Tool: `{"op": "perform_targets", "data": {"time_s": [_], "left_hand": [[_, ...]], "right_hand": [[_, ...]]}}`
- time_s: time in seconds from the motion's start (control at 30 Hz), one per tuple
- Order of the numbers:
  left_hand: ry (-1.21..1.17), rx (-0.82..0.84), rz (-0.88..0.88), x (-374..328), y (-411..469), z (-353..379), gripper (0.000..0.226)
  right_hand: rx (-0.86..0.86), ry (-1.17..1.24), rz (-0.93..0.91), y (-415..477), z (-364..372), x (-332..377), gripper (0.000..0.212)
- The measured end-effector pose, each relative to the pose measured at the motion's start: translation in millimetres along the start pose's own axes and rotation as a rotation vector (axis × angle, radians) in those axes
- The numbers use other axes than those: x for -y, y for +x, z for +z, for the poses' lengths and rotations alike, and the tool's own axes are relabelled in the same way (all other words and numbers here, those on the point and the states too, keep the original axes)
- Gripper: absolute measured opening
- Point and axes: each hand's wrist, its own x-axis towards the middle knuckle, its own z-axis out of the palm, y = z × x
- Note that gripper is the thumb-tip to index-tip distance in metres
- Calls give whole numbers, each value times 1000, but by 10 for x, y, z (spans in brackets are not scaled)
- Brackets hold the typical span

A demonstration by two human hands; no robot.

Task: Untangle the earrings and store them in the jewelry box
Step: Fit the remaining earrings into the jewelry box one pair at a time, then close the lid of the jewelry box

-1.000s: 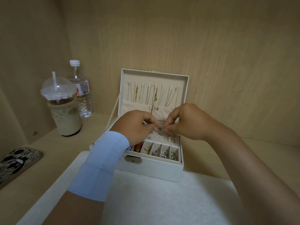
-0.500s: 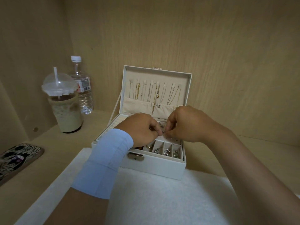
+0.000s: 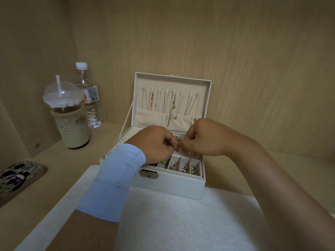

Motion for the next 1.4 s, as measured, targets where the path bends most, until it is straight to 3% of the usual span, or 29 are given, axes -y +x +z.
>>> {"op": "perform_targets", "data": {"time_s": [0.13, 0.27, 0.37, 0.47, 0.57, 0.67, 0.87, 1.0, 1.17, 1.27, 1.4], "left_hand": [[-10, 0, 8, 4, 4, -1, 27], [-108, -109, 13, 24, 18, -18, 24], [-257, -237, -29, 32, 57, -84, 20], [-202, -347, -18, 37, 166, -261, 20], [-143, -484, -43, 100, 375, -524, 24], [-111, -561, -167, 187, 568, -719, 47], [-397, -471, -310, 247, 783, -926, 86], [-477, -369, -296, 256, 736, -945, 81], [-496, -522, -187, 294, 457, -1042, 60], [-406, -516, -128, 355, 148, -1052, 39], [-376, -556, -72, 395, -329, -891, 26]], "right_hand": [[9, 113, 3, -21, -18, -30, 24], [-224, 299, 14, -20, -169, -176, 27], [-363, 445, 50, -12, -200, -279, 19], [-457, 442, 99, 59, -199, -374, 9], [-553, 475, 159, 183, -244, -419, 30], [-572, 448, 204, 301, -318, -388, 56], [-483, 568, 213, 528, -359, -379, 86], [-542, 628, 194, 569, -345, -323, 74], [-584, 530, 69, 274, -418, -248, 43], [-536, 481, -52, 23, -415, -202, 27], [-448, 488, -128, -311, -267, -172, 26]]}}
